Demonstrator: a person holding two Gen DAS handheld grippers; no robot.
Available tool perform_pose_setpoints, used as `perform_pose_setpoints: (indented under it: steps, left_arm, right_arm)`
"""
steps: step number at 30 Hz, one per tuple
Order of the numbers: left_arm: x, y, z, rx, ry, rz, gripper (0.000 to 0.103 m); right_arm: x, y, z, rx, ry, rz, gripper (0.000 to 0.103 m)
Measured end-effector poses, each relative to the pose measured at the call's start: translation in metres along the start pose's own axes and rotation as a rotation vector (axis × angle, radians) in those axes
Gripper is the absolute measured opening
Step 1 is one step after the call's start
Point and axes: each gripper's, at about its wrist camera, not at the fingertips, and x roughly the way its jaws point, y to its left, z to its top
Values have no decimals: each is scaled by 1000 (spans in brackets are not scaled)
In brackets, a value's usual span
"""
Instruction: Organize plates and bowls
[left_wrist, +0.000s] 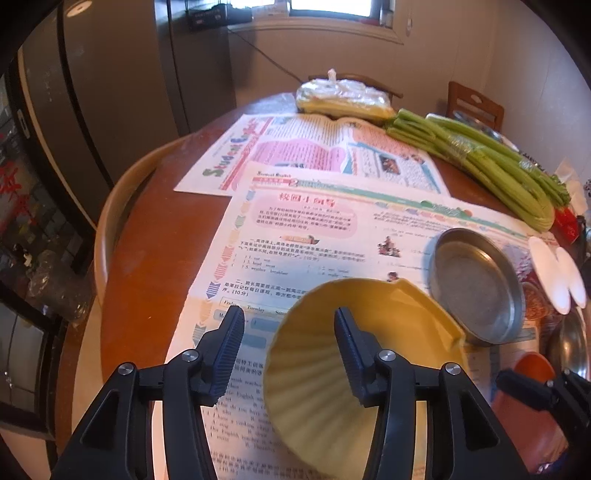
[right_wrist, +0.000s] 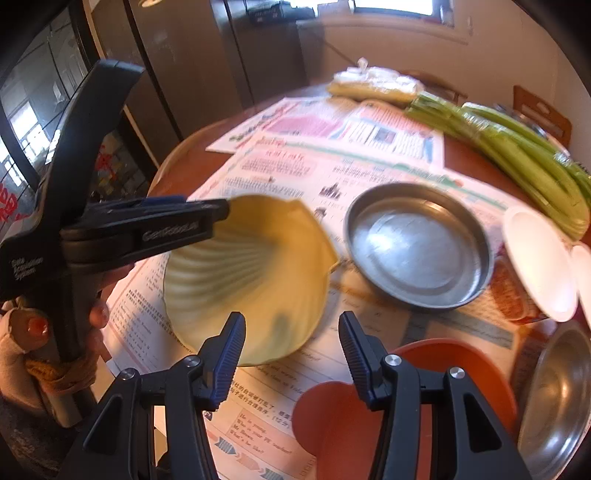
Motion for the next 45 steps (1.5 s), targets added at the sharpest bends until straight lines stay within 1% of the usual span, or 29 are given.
perform_pose_setpoints:
  steps: [4, 7, 14, 17, 20, 24, 26, 28, 34, 41, 45]
  left_arm:
    - [-23, -8, -5, 9, -39, -11, 54]
    - [-38, -14, -9, 16, -56, -24, 54]
    - [-66, -35, -22, 47, -86, -59, 55]
    - [-75, -43, -28, 59, -97, -73, 61]
    - [-84, -50, -34, 69, -104, -88, 62]
    - [-95, -63, -45, 91, -107, -124, 62]
    - [-98, -69, -51, 101, -102, -153, 62]
    - [-98, -76, -56, 109, -93, -174, 62]
    - [-91, -96, -74, 139, -50, -201, 62]
    - [-73, -110, -82, 169, -8, -202, 62]
    - [-61, -120, -80, 203, 6, -194, 62]
  right_arm:
    - [-20, -3, 0, 1, -63, -14, 53]
    - [-32, -6, -3, 8, -89, -14, 53]
    - [-55, -11, -16, 30, -124, -12, 53]
    - [-67, -14, -23, 35, -142, -15, 53]
    - [-80, -19, -32, 41, -165, -18, 53]
    - [-97, -29, -46, 63, -184, -25, 53]
    - [-104, -35, -55, 72, -191, -31, 53]
    - [-109, -40, -62, 82, -192, -46, 53]
    - [-121, -58, -85, 125, -189, -69, 54]
    - [-126, -74, -115, 178, -159, -68, 54]
    - [-127, -84, -132, 228, -140, -96, 54]
